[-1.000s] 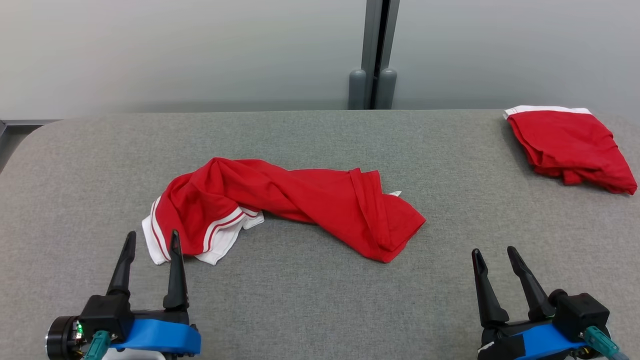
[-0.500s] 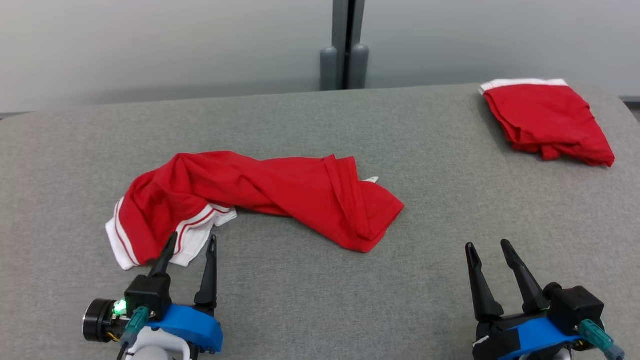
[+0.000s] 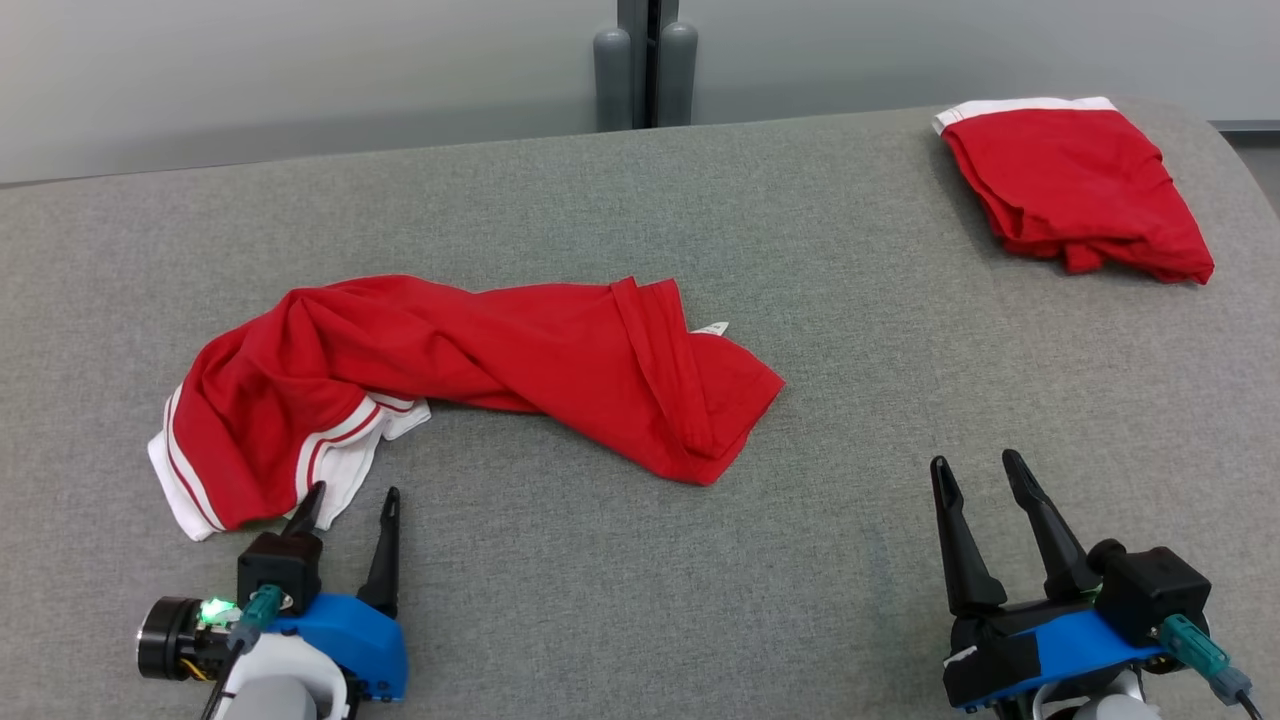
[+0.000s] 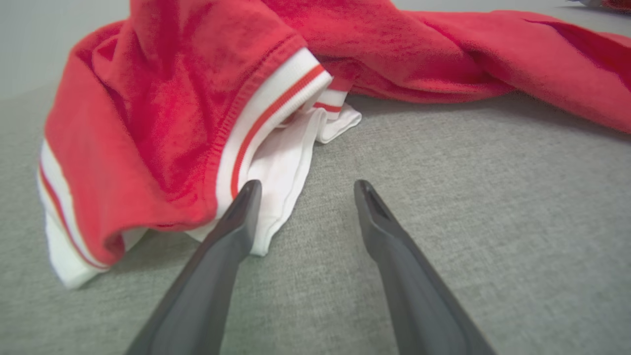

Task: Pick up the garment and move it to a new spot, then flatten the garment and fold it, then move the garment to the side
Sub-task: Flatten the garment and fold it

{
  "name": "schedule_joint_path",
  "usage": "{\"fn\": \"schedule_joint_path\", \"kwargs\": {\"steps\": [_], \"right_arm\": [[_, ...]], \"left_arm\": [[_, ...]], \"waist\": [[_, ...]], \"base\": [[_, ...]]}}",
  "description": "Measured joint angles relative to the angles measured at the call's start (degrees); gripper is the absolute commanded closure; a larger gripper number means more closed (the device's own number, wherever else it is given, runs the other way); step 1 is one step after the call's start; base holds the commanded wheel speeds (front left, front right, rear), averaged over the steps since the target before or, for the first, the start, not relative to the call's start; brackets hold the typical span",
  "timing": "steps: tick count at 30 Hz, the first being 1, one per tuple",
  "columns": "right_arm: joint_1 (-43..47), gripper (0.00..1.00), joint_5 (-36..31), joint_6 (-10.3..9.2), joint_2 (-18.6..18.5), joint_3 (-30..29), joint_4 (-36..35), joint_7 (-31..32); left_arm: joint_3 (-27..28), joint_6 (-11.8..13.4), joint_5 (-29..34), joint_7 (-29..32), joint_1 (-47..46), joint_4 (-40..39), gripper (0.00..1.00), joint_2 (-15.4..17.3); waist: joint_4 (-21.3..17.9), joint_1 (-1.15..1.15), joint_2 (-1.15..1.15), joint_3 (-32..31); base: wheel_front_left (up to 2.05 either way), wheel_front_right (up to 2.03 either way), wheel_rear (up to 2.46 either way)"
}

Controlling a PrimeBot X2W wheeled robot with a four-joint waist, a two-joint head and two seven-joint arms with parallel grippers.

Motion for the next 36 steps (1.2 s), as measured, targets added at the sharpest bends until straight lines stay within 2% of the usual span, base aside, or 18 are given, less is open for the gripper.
{"fn": "schedule_joint_path", "kwargs": {"steps": [17, 18, 20, 21, 28, 36], "right_arm": [[-1.42, 0.00, -0.74, 0.00, 0.01, 0.11, 0.03, 0.00], [-1.42, 0.00, -0.78, 0.00, 0.01, 0.14, 0.08, 0.00], [-1.47, 0.00, -0.79, 0.00, 0.01, 0.15, 0.20, 0.00], [-1.55, 0.00, -0.79, 0.00, 0.00, 0.15, 0.25, 0.00], [-1.47, 0.00, -0.79, 0.00, 0.00, -0.12, 0.76, 0.00], [0.49, 0.00, -0.60, 0.00, 0.00, -0.65, 1.25, 0.00]], "left_arm": [[-0.54, 1.09, 1.30, -0.52, -9.22, 13.23, 0.00, 2.04], [-0.56, 1.09, 1.27, -0.60, -9.82, 14.55, 0.20, 2.03], [-0.73, 1.09, 1.27, -0.70, -10.92, 16.18, 0.78, 2.04], [-0.77, 1.08, 1.25, -0.70, -11.29, 16.73, 1.00, 2.03], [-1.21, 0.83, 0.22, -0.23, -11.65, 16.94, 1.00, 1.96], [-3.87, 0.01, -0.79, -0.14, -5.65, 4.39, 1.00, 0.31]], "waist": [[-0.41, -0.01, 0.00, 1.89], [-0.44, -0.01, 0.00, 1.93], [-0.48, -0.01, -0.01, 1.97], [-0.48, -0.01, -0.01, 1.96], [0.43, 0.00, 0.00, 0.51], [3.57, -0.01, 0.00, -3.42]], "base": [[0.00, 0.00, 0.00], [0.00, 0.00, 0.00], [0.00, 0.00, 0.00], [0.00, 0.00, 0.00], [0.00, 0.00, 0.00], [0.00, 0.00, 0.00]]}}
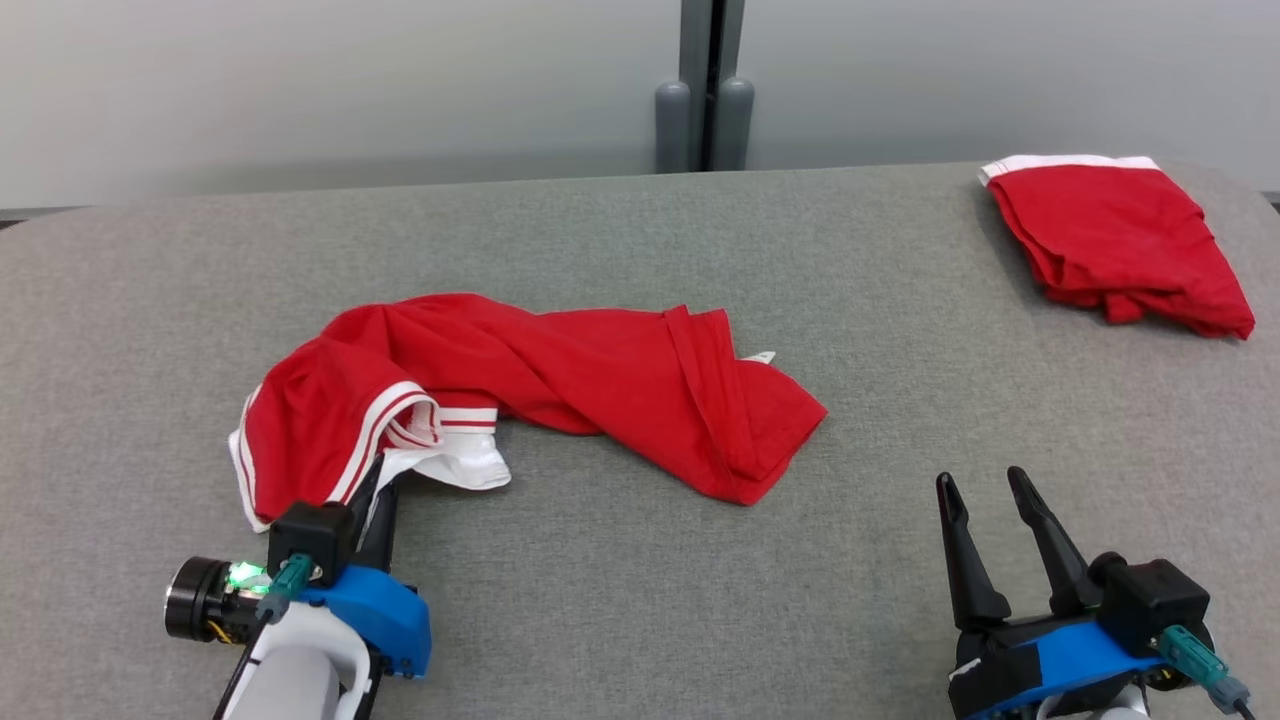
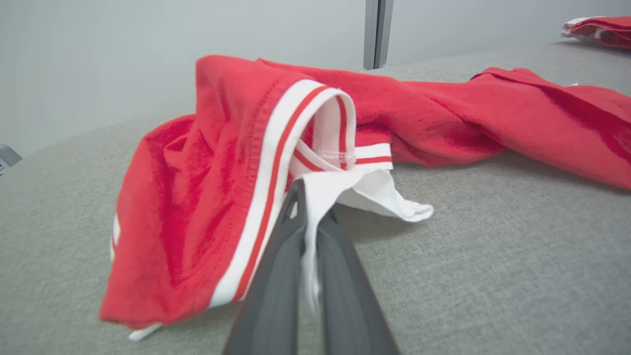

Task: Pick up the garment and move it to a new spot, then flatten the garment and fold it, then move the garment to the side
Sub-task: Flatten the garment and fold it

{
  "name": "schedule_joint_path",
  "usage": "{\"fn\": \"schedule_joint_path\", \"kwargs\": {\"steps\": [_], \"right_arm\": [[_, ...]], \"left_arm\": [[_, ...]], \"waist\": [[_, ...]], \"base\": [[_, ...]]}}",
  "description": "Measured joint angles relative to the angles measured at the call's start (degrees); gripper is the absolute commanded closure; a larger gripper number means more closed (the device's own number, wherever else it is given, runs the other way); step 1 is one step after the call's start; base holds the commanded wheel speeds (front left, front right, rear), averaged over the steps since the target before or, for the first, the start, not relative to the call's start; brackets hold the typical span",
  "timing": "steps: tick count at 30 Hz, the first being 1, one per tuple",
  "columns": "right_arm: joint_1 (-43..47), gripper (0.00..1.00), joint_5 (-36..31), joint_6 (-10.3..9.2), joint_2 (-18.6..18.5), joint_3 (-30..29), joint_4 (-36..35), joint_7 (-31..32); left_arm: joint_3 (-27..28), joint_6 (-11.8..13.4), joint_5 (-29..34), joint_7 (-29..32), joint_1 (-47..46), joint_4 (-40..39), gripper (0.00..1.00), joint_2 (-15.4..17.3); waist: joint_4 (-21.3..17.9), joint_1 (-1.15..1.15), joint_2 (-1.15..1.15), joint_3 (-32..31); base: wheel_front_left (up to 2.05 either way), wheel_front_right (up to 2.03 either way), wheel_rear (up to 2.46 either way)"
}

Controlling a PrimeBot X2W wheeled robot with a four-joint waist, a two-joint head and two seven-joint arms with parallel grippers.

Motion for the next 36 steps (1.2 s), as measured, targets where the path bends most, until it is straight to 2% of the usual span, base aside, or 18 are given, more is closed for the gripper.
{"fn": "schedule_joint_path", "kwargs": {"steps": [12, 16, 20, 26, 31, 32, 33, 36], "right_arm": [[2.61, 0.00, 0.11, 0.00, 0.01, -0.87, 0.22, 0.00], [3.03, 0.00, 0.29, 0.00, 0.01, -1.07, 0.23, 0.00], [3.57, 0.00, 0.57, 0.00, 0.01, -1.60, 0.15, 0.00], [3.90, 0.00, 0.63, 0.00, 0.01, -1.71, 0.20, 0.00], [3.89, 0.00, 0.94, 0.00, 0.02, -1.76, 0.46, 0.00], [3.89, 0.00, 1.05, 0.00, 0.01, -1.76, 0.53, 0.00], [3.90, 0.00, 1.07, 0.00, 0.01, -1.76, 0.62, 0.00], [4.07, 0.00, 1.10, 0.00, 0.01, -1.82, 0.82, 0.00]], "left_arm": [[-4.61, -0.31, -0.91, 0.00, 17.23, -16.77, 1.00, 1.86], [-3.94, 0.12, -1.48, 0.00, 23.14, -21.29, 1.00, 2.59], [-1.89, 1.82, -2.25, 0.01, 28.80, -24.63, 1.00, 3.65], [0.89, 3.63, -3.03, 0.01, 32.69, -26.41, 1.00, 4.54], [1.71, 4.02, -4.24, 0.01, 34.70, -27.36, 1.00, 4.03], [1.66, 4.03, -4.34, 0.01, 35.05, -27.48, 0.58, 3.77], [1.58, 4.10, -4.32, 0.01, 35.14, -27.57, 0.00, 3.55], [2.07, 4.28, -4.20, 0.01, 35.13, -29.45, 0.00, 2.99]], "waist": [[5.28, 0.00, 0.00, -4.03], [6.33, -0.01, 0.00, -4.45], [7.28, -0.01, 0.00, -4.74], [8.21, -0.01, -0.01, -4.77], [8.33, -0.01, 0.00, -4.99], [8.34, 0.00, 0.00, -5.08], [8.35, 0.00, -0.01, -5.18], [8.37, 0.00, 0.00, -5.48]], "base": [[0.00, 0.00, 0.00], [0.00, 0.00, 0.00], [0.00, 0.00, 0.00], [0.00, 0.00, 0.00], [0.00, 0.00, 0.00], [0.00, 0.00, 0.00], [0.00, 0.00, 0.00], [0.00, 0.00, 0.00]]}}
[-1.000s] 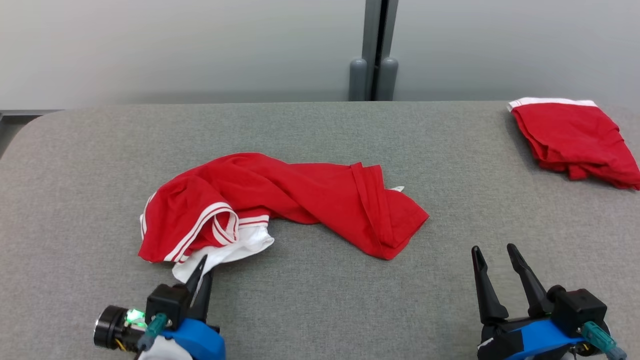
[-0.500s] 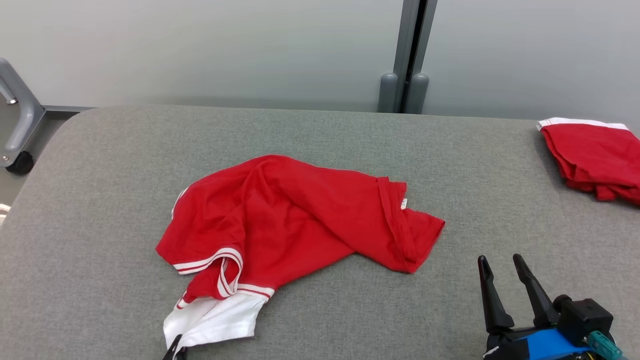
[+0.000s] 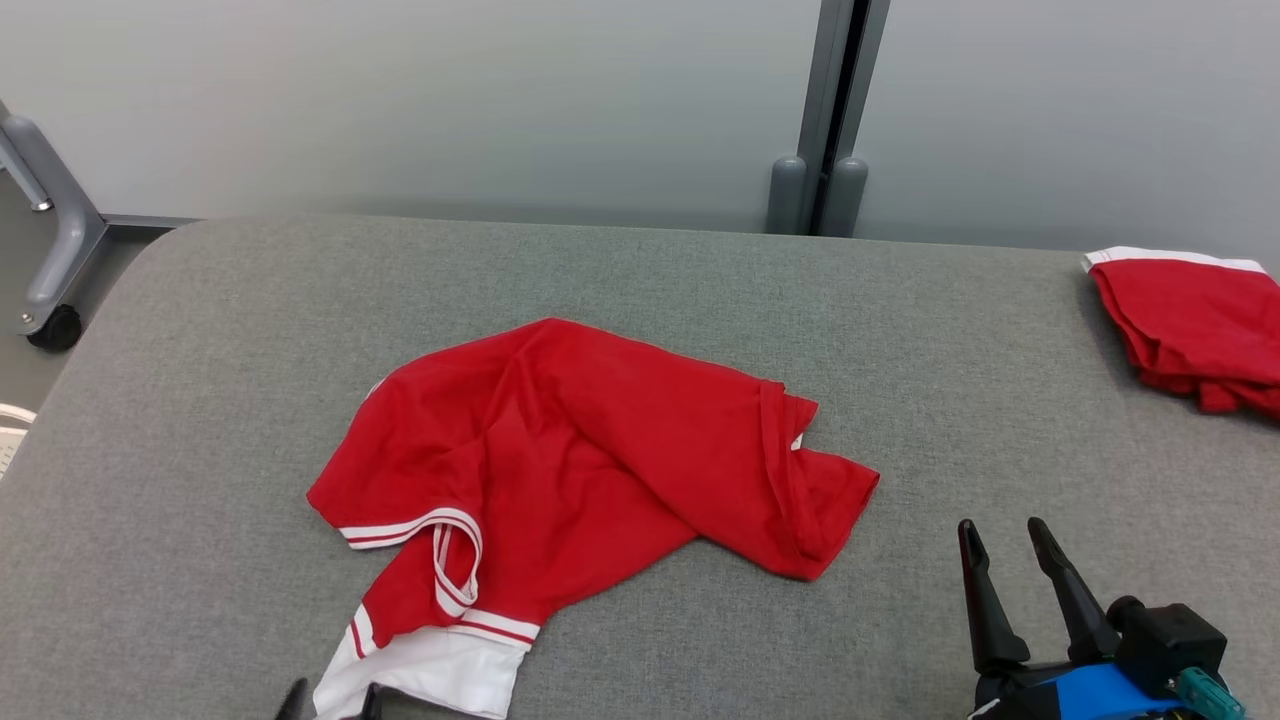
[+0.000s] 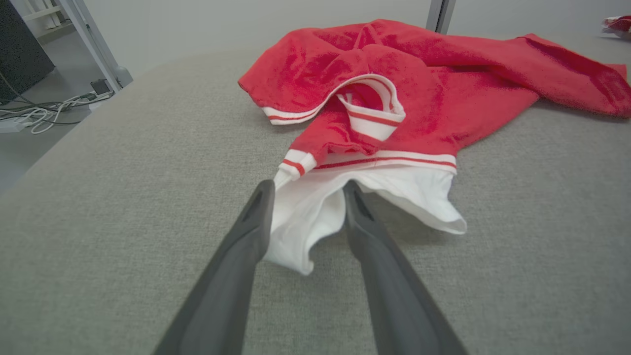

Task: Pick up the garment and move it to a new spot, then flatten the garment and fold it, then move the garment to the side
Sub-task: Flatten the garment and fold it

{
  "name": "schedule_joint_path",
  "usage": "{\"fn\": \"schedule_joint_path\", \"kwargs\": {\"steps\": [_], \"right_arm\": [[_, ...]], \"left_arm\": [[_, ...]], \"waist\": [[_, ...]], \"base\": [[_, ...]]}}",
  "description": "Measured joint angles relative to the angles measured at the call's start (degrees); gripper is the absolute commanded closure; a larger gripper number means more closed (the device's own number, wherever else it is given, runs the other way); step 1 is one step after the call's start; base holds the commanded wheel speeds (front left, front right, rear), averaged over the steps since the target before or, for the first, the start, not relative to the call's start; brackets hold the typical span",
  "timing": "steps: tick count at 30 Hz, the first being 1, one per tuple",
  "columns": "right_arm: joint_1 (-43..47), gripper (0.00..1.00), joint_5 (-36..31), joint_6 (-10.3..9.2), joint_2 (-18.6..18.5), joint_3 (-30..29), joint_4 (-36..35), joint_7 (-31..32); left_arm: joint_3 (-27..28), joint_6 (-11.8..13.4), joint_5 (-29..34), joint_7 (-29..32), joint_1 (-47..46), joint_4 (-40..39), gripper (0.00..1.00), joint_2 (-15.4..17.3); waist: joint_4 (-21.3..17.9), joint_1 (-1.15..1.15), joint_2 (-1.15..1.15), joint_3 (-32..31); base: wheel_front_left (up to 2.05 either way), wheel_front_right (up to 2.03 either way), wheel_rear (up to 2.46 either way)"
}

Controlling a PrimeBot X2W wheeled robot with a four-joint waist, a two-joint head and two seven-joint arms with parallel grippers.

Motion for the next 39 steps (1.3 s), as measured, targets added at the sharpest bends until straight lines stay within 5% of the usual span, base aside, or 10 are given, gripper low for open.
{"fn": "schedule_joint_path", "kwargs": {"steps": [10, 16, 26, 39], "right_arm": [[0.10, 0.00, -0.05, 0.00, 0.00, -0.82, 0.03, 0.00], [0.05, 0.00, -0.07, 0.00, 0.00, -0.38, 0.11, 0.00], [-0.32, 0.00, -0.09, 0.00, -0.01, -0.15, 0.26, 0.00], [-1.70, 0.00, -0.69, 0.00, 0.00, -0.40, 0.34, 0.00]], "left_arm": [[5.77, -0.36, 0.24, 0.07, -0.29, -14.54, 0.00, -1.91], [6.53, -0.77, 1.26, 0.07, -3.20, -15.02, 0.00, -3.69], [5.47, -2.25, 1.98, 0.07, -9.89, -8.31, 0.00, -5.41], [10.87, -2.40, 1.33, 0.05, -21.35, 5.50, 0.00, -2.09]], "waist": [[-0.26, 0.00, 0.00, -0.38], [-1.06, 0.01, 0.00, -0.10], [-3.56, 0.01, 0.00, 1.12], [-5.78, 0.01, 0.00, 4.42]], "base": [[0.00, 0.00, 0.00], [0.00, 0.00, 0.00], [0.00, 0.00, 0.00], [0.00, 0.00, 0.00]]}}
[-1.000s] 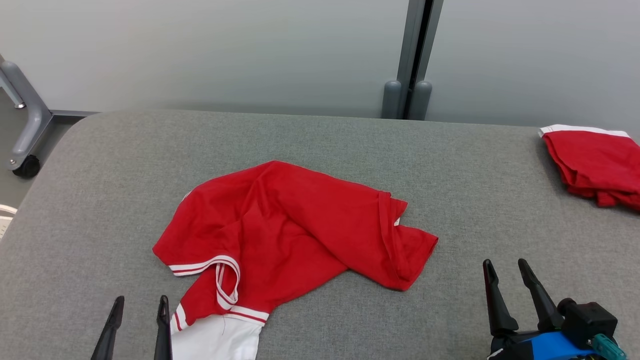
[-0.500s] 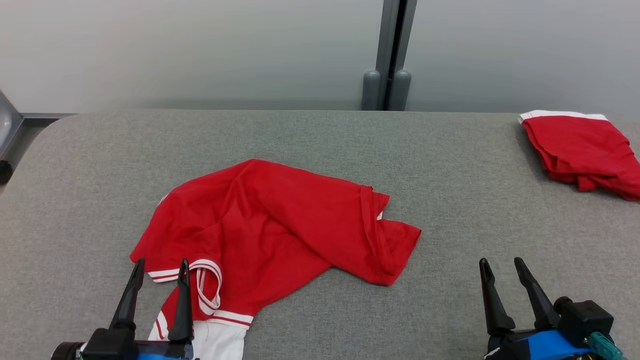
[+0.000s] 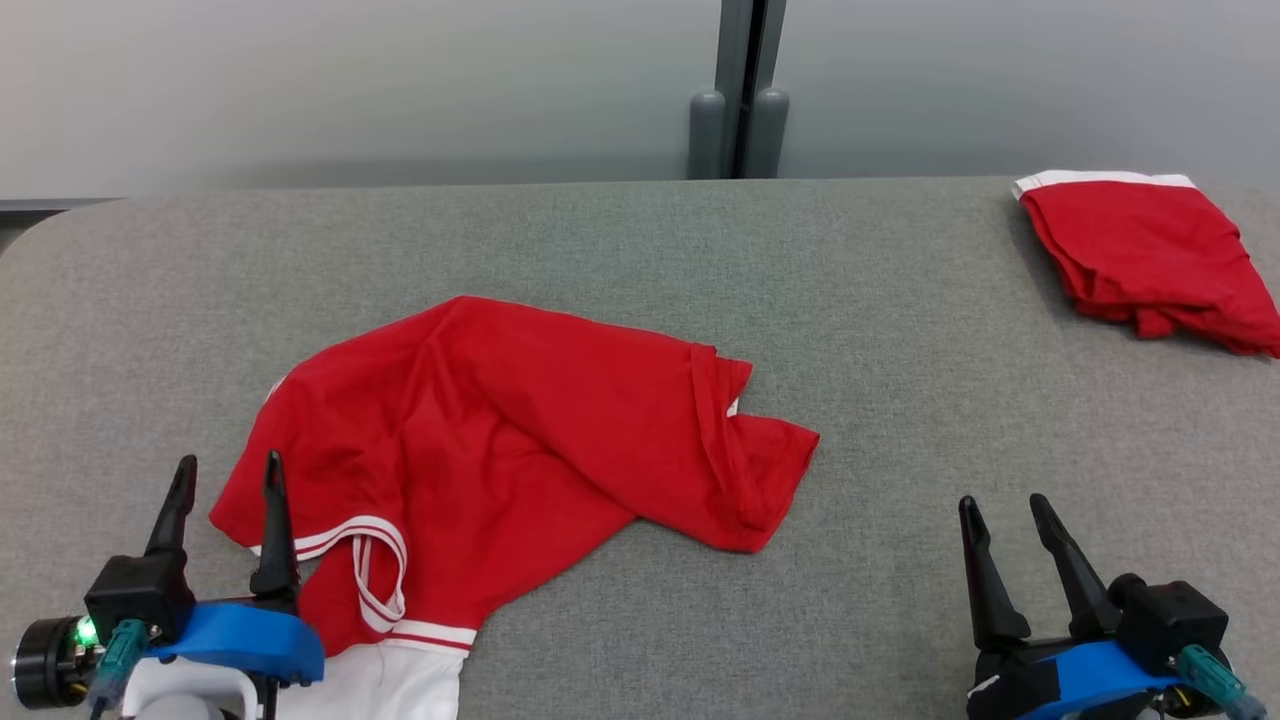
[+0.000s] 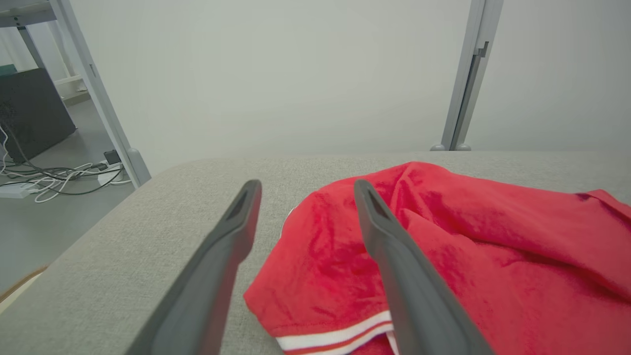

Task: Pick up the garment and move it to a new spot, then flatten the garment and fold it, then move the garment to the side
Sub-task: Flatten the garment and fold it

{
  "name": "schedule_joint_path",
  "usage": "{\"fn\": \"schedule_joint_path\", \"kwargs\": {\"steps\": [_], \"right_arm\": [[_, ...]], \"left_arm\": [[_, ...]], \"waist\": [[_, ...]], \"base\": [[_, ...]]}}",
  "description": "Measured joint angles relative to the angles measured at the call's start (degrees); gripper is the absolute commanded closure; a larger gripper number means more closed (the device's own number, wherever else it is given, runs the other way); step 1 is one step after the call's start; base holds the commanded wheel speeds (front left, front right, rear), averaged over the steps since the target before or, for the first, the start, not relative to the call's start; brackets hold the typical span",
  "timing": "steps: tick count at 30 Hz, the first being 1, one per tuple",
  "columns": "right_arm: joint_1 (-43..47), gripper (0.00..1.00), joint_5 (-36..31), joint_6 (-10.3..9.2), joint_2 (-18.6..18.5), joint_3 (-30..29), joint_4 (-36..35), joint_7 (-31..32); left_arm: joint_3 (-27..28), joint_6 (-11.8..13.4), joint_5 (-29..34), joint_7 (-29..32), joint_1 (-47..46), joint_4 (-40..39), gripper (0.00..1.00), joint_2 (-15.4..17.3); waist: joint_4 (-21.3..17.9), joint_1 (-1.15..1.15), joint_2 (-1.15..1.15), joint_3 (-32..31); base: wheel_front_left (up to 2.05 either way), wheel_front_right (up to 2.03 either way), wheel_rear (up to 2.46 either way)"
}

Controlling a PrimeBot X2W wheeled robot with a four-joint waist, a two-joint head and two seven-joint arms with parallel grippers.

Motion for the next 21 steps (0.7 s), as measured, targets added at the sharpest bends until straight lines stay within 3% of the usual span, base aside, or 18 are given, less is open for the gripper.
{"fn": "schedule_joint_path", "kwargs": {"steps": [9, 21], "right_arm": [[-1.94, 0.00, -0.48, 0.00, 0.01, 0.01, -0.33, 0.00], [-3.13, 0.00, -0.64, 0.00, 0.02, -0.12, -0.67, 0.00]], "left_arm": [[0.65, -0.68, -1.03, 0.34, -8.40, 15.17, 0.00, 2.96], [-0.04, -1.75, -5.20, 7.22, -16.49, 31.97, 0.00, 4.86]], "waist": [[-1.81, 0.00, 0.00, 3.57], [-3.34, 0.00, 0.00, 6.14]], "base": [[0.00, 0.00, 0.00], [0.00, 0.00, 0.00]]}}
